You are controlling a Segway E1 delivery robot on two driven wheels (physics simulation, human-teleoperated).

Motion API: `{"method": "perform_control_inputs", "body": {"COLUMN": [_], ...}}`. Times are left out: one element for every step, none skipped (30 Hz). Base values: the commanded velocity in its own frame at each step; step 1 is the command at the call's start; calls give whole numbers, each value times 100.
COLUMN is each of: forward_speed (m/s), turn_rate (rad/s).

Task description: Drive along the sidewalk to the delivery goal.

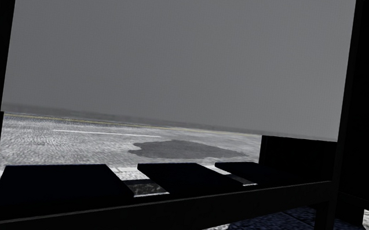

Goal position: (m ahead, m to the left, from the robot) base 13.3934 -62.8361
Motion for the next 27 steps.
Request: {"method": "perform_control_inputs", "body": {"forward_speed": [0,0,0,0,0,0,0,0,0,0,0,0,0,0,0,0,0,0,0,0,0,0,0,0,0,0,0], "turn_rate": [0,0,0,0,0,0,0,0,0,0,0,0,0,-5,-13,-27,-42,-42,-50,-52,-55,-64,-64,-75,-84,-88,-88]}}
